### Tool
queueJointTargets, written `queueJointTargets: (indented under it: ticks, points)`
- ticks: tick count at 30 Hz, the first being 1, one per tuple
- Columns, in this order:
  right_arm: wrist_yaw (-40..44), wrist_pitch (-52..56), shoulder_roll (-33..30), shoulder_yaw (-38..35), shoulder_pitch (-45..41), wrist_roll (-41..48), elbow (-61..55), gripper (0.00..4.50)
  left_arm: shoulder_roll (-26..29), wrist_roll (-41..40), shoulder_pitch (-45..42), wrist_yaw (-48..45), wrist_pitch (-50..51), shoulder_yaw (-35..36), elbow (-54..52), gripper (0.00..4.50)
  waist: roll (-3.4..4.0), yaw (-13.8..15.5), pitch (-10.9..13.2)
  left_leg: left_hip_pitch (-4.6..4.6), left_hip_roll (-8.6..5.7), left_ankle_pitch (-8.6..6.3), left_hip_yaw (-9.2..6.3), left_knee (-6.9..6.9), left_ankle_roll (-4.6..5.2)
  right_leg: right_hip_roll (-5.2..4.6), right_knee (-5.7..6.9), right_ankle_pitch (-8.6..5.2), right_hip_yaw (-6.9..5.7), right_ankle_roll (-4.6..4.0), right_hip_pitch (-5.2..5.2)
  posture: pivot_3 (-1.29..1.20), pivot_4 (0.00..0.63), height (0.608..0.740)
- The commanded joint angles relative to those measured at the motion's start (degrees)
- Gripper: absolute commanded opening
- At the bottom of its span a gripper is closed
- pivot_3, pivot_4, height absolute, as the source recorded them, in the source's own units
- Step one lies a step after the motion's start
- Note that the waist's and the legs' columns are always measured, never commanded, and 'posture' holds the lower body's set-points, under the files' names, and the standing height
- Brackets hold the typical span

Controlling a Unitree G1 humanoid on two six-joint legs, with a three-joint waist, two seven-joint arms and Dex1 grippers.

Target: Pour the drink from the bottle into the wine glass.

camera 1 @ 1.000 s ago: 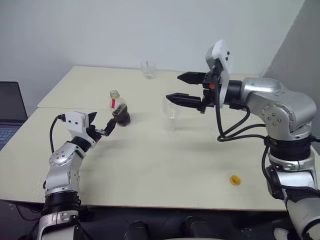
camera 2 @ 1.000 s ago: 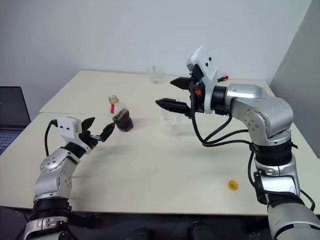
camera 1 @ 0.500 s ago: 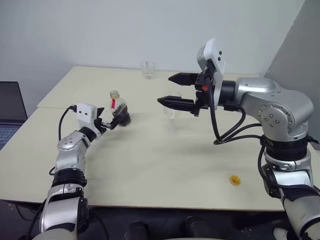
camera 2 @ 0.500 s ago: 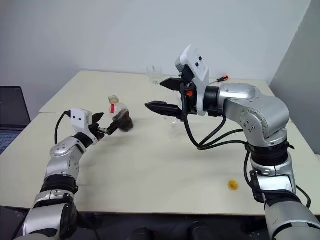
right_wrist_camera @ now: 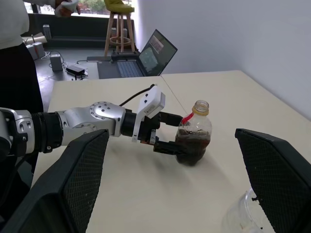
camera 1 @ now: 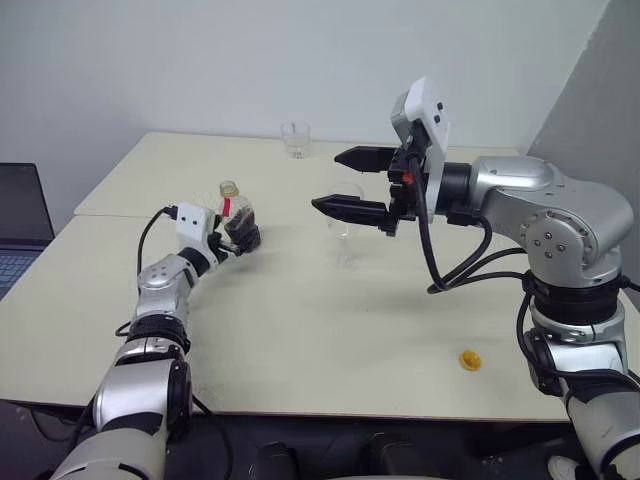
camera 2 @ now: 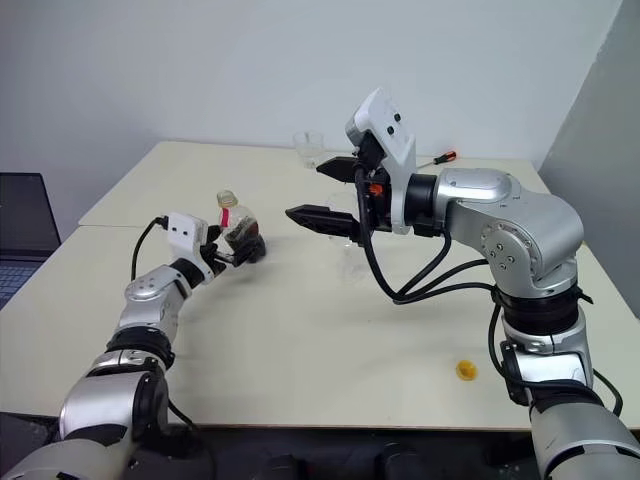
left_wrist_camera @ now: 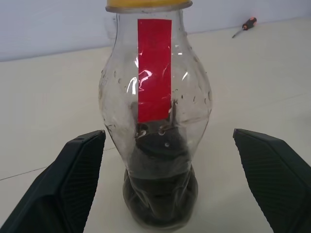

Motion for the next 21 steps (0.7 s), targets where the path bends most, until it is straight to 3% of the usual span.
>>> queueJointTargets:
  ticks: [1, 2, 4, 7, 16, 18, 21]
  points:
    - [-0.7, 0.2, -0.7, -1.6, -0.9, 1.0, -2.3, 4.45, -0.4, 1.1, -3.0, 0.5, -2.2, -0.4, 2.0, 4.50, 0.00, 0.0, 0.0, 0.00, 0.00, 0.00, 0.00, 0.00, 0.00, 0.00, 0.00, 0.00, 0.00, 0.00, 0.00, 0.00, 0.000, 0.740]
    - [-0.9, 0.5, -0.9, -1.7, -0.8, 1.2, -2.6, 4.45, -0.5, 1.3, -3.4, 0.4, -2.3, -0.4, 2.6, 4.50, 0.00, 0.0, 0.0, -0.01, 0.00, 0.00, 0.00, 0.00, 0.00, 0.00, 0.00, 0.00, 0.00, 0.00, 0.00, 0.00, 0.150, 0.740]
    - [-1.2, 0.9, -1.1, -1.9, -0.7, 1.5, -3.0, 4.45, -0.8, 1.7, -4.0, 0.6, -2.4, -0.4, 4.0, 4.50, -0.13, 0.1, 1.9, 0.44, 0.00, -0.04, 0.01, -0.01, 0.05, -0.03, -0.03, -0.09, 0.02, -0.12, 0.39, 0.00, 0.150, 0.740]
    - [-1.8, 1.7, -1.4, -2.3, -0.7, 2.1, -3.7, 4.50, -1.0, 2.5, -4.5, 0.8, -2.7, -0.4, 5.4, 3.89, 0.01, 0.2, 2.1, 0.24, 0.00, -0.04, 0.07, -0.02, 0.07, -0.02, 0.05, -0.10, 0.11, -0.20, 0.15, 0.00, 0.150, 0.740]
    - [-3.3, 3.4, -2.2, -2.6, -0.3, 2.9, -4.8, 4.50, -1.0, 3.4, -4.8, 1.5, -2.9, 0.0, 6.7, 1.08, 0.32, 1.2, 2.4, 0.15, 0.08, -0.05, -0.08, -0.09, 0.09, 0.06, 0.05, -0.18, 0.10, -0.31, 0.11, 0.00, 0.150, 0.740]
    - [-3.5, 3.5, -2.2, -2.7, -0.2, 2.9, -4.9, 4.50, -1.0, 3.4, -4.7, 1.5, -3.0, 0.1, 6.6, 0.80, 0.30, 1.2, 2.5, 0.16, 0.08, -0.05, -0.05, -0.08, 0.09, 0.06, 0.05, -0.19, 0.09, -0.28, 0.11, 0.00, 0.150, 0.740]
    - [-3.7, 3.4, -2.3, -2.6, 0.1, 2.8, -4.9, 4.50, -0.8, 3.2, -4.7, 1.5, -3.3, 0.2, 6.4, 0.76, 0.31, 1.1, 2.5, 0.18, 0.08, -0.05, -0.03, -0.07, 0.09, 0.06, 0.05, -0.20, 0.08, -0.26, 0.10, 0.00, 0.150, 0.740]
